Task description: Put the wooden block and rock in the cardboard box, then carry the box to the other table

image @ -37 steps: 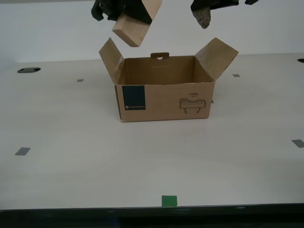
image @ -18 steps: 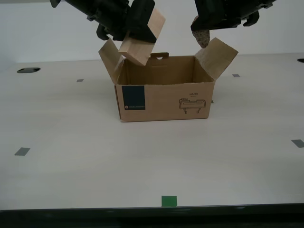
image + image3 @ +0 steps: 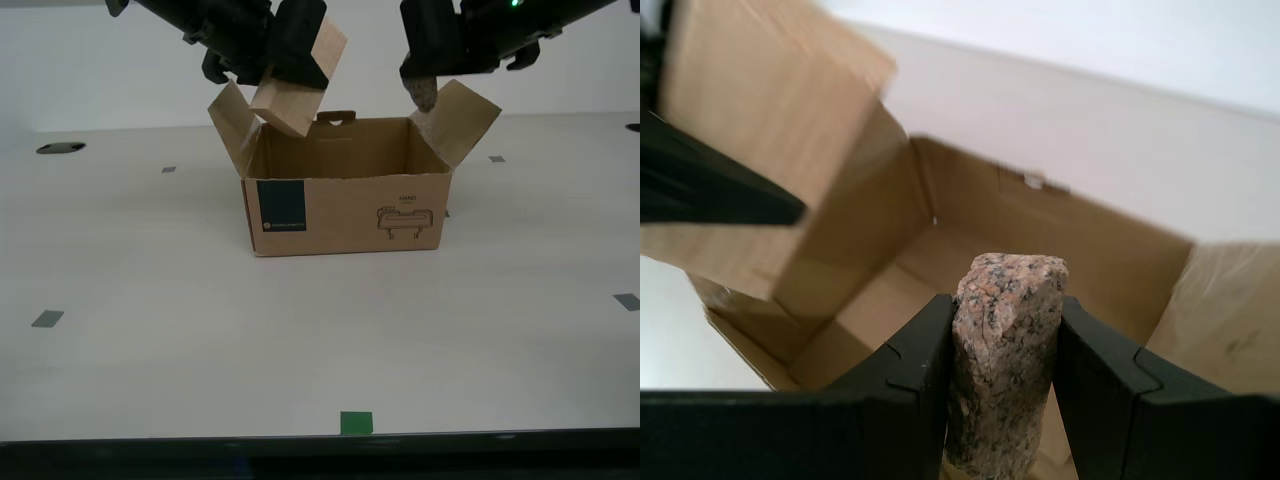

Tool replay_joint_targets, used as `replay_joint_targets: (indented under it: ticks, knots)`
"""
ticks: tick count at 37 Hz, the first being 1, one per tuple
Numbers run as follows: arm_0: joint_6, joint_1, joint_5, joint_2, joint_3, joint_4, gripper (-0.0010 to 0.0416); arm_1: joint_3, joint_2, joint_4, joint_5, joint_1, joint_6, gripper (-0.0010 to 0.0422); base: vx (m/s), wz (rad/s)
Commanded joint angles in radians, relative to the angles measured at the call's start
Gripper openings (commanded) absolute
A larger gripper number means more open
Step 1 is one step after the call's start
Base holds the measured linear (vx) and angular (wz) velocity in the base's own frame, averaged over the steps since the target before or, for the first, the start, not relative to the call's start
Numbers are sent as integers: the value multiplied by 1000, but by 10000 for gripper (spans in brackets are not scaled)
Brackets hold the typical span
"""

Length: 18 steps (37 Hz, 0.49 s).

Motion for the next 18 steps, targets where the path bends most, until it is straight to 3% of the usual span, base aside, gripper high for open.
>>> replay_joint_targets:
  ticks: [1,18]
  knots:
    - [23,6,-17,56,26,5,-1,0,-2,8,3,0,1,0,0,0]
    - [39,14,-18,79,57,2,0,0,-2,7,4,0,-22,0,0,0]
